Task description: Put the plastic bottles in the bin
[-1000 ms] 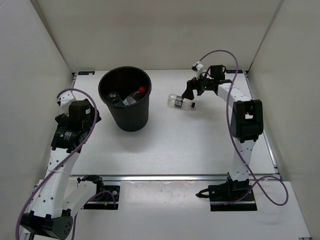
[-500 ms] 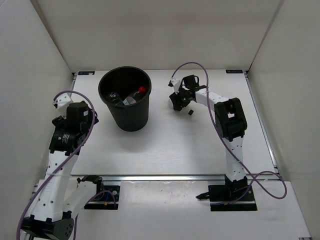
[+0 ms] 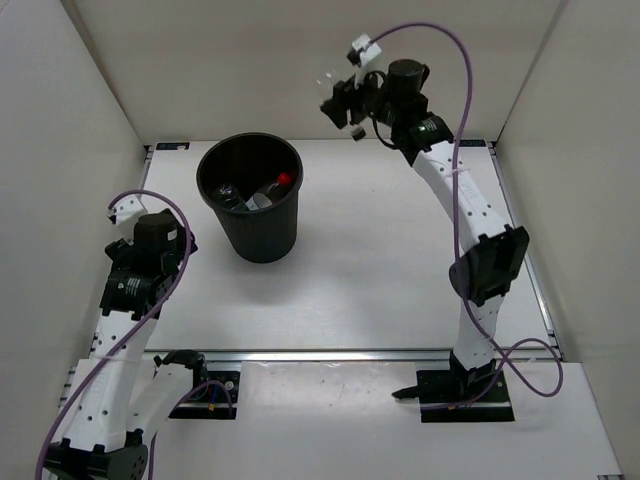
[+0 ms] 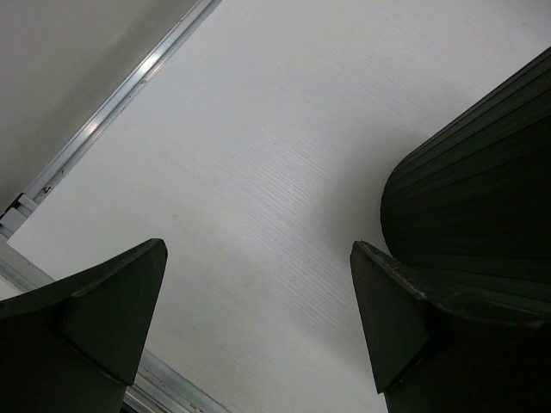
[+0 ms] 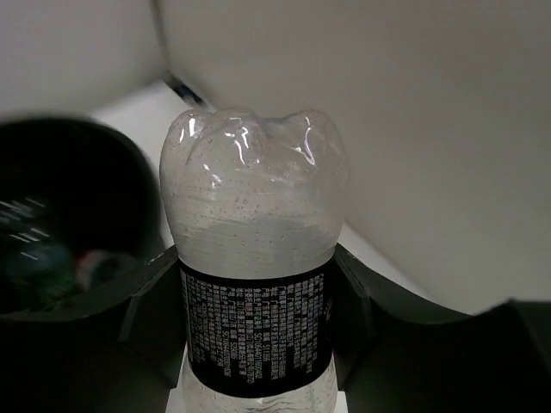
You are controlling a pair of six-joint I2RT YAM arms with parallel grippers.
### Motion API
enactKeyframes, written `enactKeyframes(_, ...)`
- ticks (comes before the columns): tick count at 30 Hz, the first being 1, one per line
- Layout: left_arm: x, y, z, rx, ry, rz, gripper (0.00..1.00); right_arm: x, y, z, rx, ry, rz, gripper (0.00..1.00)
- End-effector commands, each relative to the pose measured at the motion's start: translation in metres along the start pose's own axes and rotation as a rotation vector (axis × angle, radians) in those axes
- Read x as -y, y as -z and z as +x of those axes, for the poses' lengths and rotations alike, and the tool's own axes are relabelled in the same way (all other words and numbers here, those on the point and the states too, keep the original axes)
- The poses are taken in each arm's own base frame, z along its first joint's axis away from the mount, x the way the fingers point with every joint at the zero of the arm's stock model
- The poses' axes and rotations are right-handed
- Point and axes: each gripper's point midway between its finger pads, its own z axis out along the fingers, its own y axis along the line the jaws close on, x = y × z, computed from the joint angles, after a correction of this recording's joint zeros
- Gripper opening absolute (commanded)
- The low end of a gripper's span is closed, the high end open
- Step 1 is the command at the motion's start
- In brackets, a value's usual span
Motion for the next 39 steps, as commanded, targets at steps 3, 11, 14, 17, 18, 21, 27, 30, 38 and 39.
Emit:
enactKeyframes(3,0.012,-0.003,0.001,0.005,0.010,0.060,0.98,-0.137,0.015,-0.103,0.276,-0.062,-0.408,0.47)
enactKeyframes(11,0.021,-0.007,0.001,-0.010,-0.016,0.081,0.99,-0.205,-0.011,-0.092,0.325,-0.113,-0.588,0.72)
enactKeyframes(14,0.023,-0.008,-0.001,-0.012,-0.022,0.087,0.99,-0.209,-0.011,-0.101,0.336,-0.077,-0.543,0.99)
enactKeyframes(17,0.024,-0.007,0.002,-0.019,-0.027,0.097,0.99,-0.191,-0.006,-0.110,0.341,-0.089,-0.485,0.99)
enactKeyframes(18,0.023,-0.008,0.001,-0.013,-0.026,0.092,0.98,-0.187,-0.003,-0.113,0.336,-0.102,-0.465,0.99)
enactKeyframes(21,0.022,-0.008,0.000,-0.008,-0.019,0.092,0.98,-0.144,0.006,-0.113,0.266,-0.120,-0.272,0.99)
enactKeyframes(27,0.022,-0.005,-0.001,0.004,-0.010,0.107,0.99,-0.013,0.061,-0.001,-0.132,-0.274,0.254,0.99)
enactKeyframes(30,0.023,-0.005,0.003,0.002,0.006,0.115,0.99,0.023,0.121,0.088,-0.380,-0.411,0.408,0.99)
enactKeyframes(38,0.050,-0.014,0.011,0.017,0.024,0.219,0.99,0.035,0.253,0.207,-0.518,-0.574,0.704,1.00)
enactKeyframes(39,0.051,-0.014,0.009,0.026,0.026,0.218,0.99,0.033,0.260,0.210,-0.506,-0.581,0.720,1.00)
